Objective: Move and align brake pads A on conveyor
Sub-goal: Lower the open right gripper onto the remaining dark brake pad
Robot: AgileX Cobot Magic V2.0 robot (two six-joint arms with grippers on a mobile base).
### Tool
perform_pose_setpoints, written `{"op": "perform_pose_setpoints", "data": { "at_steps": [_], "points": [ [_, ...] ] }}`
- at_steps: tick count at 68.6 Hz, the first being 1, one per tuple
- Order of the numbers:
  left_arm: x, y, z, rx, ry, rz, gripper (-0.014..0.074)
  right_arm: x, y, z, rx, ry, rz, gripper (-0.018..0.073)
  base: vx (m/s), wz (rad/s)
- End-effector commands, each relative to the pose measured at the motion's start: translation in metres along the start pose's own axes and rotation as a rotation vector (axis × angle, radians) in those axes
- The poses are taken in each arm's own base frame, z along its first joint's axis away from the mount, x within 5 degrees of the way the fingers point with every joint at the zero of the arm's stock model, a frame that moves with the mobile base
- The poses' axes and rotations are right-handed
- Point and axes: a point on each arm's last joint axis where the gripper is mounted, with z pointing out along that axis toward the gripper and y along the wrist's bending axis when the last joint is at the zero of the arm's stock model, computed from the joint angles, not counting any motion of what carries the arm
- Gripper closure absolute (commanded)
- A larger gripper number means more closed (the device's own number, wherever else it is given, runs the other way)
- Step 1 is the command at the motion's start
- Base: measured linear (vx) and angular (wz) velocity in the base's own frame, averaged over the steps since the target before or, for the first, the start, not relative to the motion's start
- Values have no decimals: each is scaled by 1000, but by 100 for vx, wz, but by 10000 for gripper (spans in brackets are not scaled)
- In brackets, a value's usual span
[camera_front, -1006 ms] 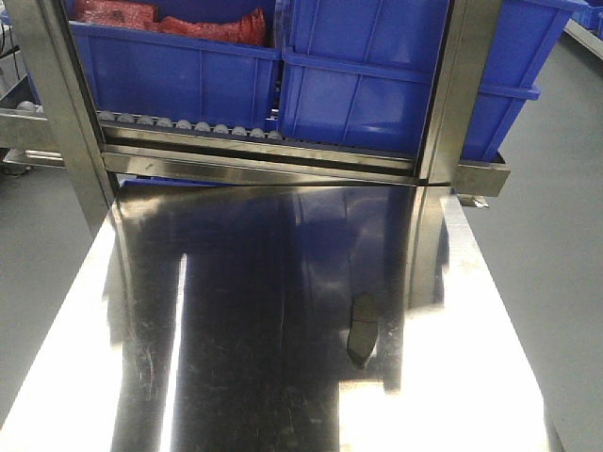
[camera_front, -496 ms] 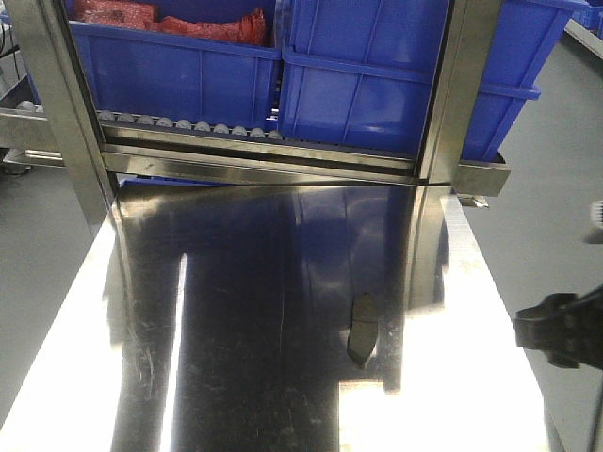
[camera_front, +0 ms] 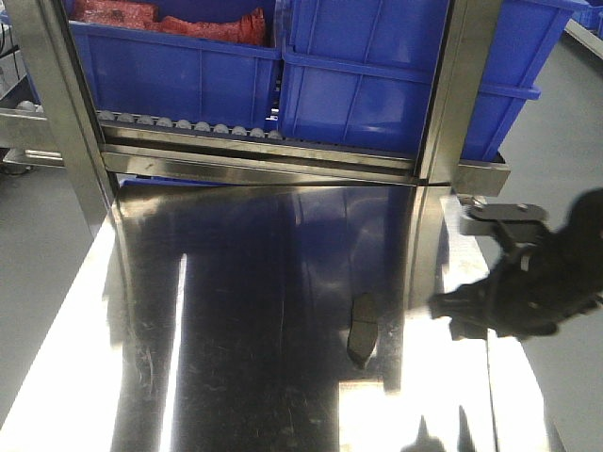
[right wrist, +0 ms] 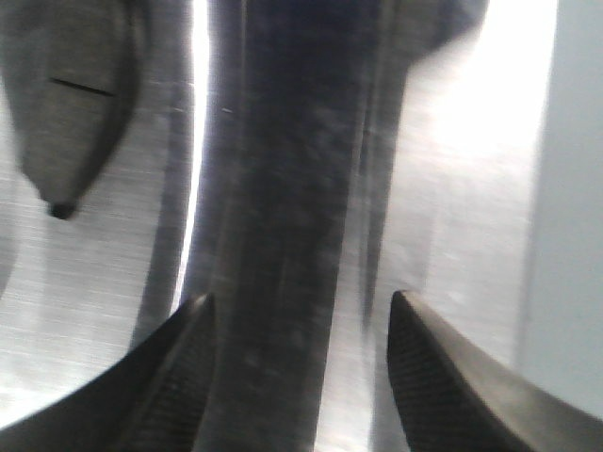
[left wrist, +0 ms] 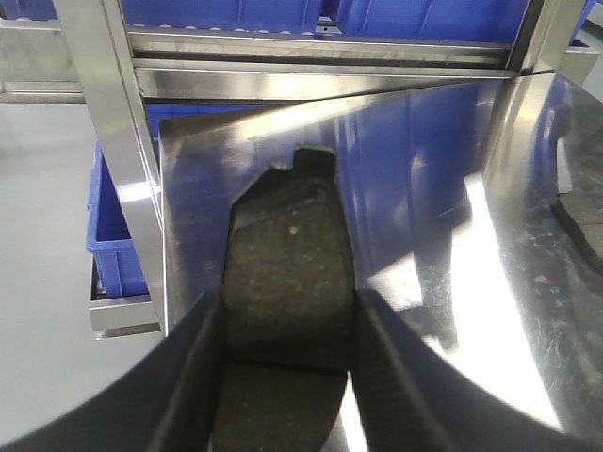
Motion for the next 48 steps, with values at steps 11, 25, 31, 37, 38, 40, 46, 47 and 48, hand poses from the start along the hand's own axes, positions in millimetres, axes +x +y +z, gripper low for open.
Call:
{"op": "perform_pose_setpoints", "data": {
  "at_steps": [11, 25, 31, 37, 38, 40, 46, 47, 48],
  "points": [
    [-15, -2, -4, 26, -102, 5, 603, -45, 58, 1, -55, -49, 32, 159, 0, 0],
    [-15, -2, -4, 26, -102, 5, 603, -70, 74, 19, -52, 10, 89, 150, 0, 0],
    [-15, -2, -4, 26, -102, 5, 603, -76, 76, 27, -42, 37, 106, 134, 0, 0],
    [-15, -2, -4, 26, -102, 5, 603, -80, 77, 35, -35, 57, 120, 116, 0, 0],
    [-15, -2, -4, 26, -102, 5, 603, -81, 77, 36, -33, 60, 120, 113, 0, 0],
    [-15, -2, -4, 26, -102, 5, 603, -83, 78, 39, -34, 67, 124, 110, 0, 0],
    [-15, -2, -4, 26, -102, 5, 603, -87, 80, 46, -29, 87, 139, 102, 0, 0],
    [-15, -2, -4, 26, -102, 5, 603, -88, 80, 47, -27, 91, 142, 102, 0, 0],
    [-15, -2, -4, 26, -102, 5, 603, -89, 80, 48, -27, 93, 146, 102, 0, 0]
  ]
}}
